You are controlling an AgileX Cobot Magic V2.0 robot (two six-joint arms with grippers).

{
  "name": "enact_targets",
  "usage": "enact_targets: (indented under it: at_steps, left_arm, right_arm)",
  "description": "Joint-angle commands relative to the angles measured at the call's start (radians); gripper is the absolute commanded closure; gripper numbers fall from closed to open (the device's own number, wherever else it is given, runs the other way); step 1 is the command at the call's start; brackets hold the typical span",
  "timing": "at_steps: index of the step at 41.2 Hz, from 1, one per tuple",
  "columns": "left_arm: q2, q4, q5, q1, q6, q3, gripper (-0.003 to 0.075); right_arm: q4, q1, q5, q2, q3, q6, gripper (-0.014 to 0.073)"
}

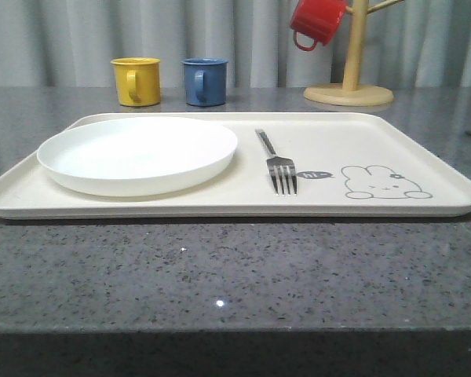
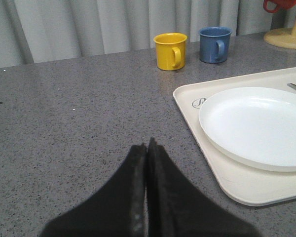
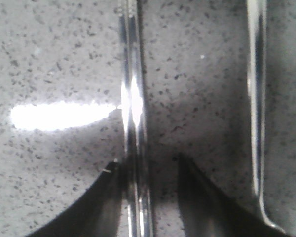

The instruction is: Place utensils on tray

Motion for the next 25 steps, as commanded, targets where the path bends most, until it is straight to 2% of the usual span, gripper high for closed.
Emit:
enact_targets:
  at_steps: [1, 7, 18, 25]
  left_arm:
    - [0.008, -0.013, -0.084, 0.003, -0.011, -0.027, 0.0738]
    - [0.008, -0.013, -0.084, 0.003, -0.011, -0.027, 0.0738]
    - [0.008, -0.013, -0.084, 0.003, -0.011, -0.027, 0.0738]
    - [0.008, -0.013, -0.084, 0.003, -0.011, -0.027, 0.0738]
  right_arm:
    - [0.011, -0.004, -0.011, -0.021, -0.022, -0.012, 0.0414]
    - [0.011, -0.004, 0.001, -0.029, -0.025, -0.001, 0.0536]
    - [0.01, 0.007, 0.017, -0.127, -0.027, 0.1, 0.0536]
    - [0.015, 0.087, 0.037, -0.216, -0.027, 0.152, 0.0536]
